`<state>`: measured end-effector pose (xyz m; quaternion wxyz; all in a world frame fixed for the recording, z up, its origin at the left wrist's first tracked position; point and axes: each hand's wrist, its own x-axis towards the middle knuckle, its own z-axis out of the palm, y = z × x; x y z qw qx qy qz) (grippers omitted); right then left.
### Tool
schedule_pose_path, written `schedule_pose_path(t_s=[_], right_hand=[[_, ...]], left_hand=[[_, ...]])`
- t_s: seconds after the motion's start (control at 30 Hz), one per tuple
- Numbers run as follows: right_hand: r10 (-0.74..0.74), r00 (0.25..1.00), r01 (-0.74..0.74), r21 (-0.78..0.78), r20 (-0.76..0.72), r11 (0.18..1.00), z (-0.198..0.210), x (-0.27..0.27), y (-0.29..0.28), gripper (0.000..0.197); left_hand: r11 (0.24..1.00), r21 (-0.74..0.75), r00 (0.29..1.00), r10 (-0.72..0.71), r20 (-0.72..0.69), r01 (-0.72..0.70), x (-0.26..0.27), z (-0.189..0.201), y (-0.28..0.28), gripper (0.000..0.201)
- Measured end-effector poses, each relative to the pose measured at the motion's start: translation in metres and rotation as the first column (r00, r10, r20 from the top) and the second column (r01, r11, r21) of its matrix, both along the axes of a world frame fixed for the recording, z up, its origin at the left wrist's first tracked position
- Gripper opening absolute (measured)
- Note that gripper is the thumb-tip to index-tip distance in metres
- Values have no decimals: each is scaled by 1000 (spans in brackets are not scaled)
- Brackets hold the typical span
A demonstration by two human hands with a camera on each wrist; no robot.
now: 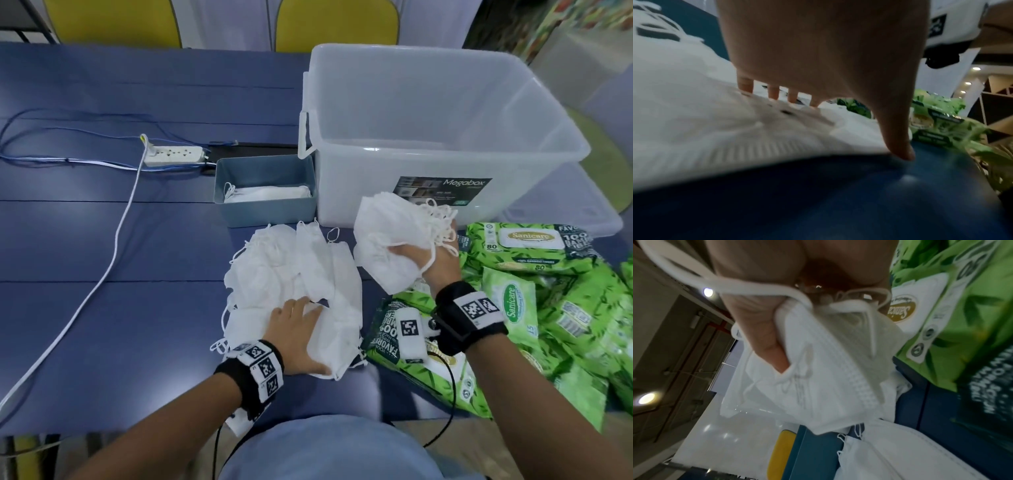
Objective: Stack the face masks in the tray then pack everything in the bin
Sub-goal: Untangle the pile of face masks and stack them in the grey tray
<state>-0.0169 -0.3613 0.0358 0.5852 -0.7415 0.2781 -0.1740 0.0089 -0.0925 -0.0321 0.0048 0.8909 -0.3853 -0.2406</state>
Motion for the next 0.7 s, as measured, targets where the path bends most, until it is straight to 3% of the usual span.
schedule_pose_path(t_s=[0.1, 0.2, 0.3, 0.4, 0.5, 0.57, 0.63, 0.7], right_hand=[[9, 1000, -10, 115, 14, 993, -4, -8, -1, 89], [-9, 999, 4, 132, 35, 991, -3, -16, 7, 71], [-24, 998, 15, 145, 64, 989, 0, -23, 15, 72], [-10, 1000, 5, 191, 24, 982, -3, -27, 18, 55], [-15, 999, 7, 191, 37, 982, -5, -29, 18, 79], [-30, 998, 20, 182, 54, 983, -5, -30, 16, 89], [-40, 998, 30, 194, 47, 980, -1, -29, 16, 90], [-65, 996, 53, 203, 54, 978, 2, -26, 16, 89]], left_hand=[[992, 107, 997, -70, 10, 69, -10, -10, -2, 133], [990, 108, 996, -90, 19, 87, -10, -12, -1, 132], [988, 80, 988, -135, 72, 129, -11, -7, 0, 107], [986, 33, 980, -166, 108, 163, -9, 3, 0, 75], [989, -149, 1000, -20, 4, 20, -1, 16, -1, 48], [910, -346, 973, 197, -123, -228, 9, 26, -2, 37], [733, -506, 890, 375, -257, -455, 21, 38, -2, 38], [548, -596, 809, 434, -396, -586, 33, 56, -2, 39]])
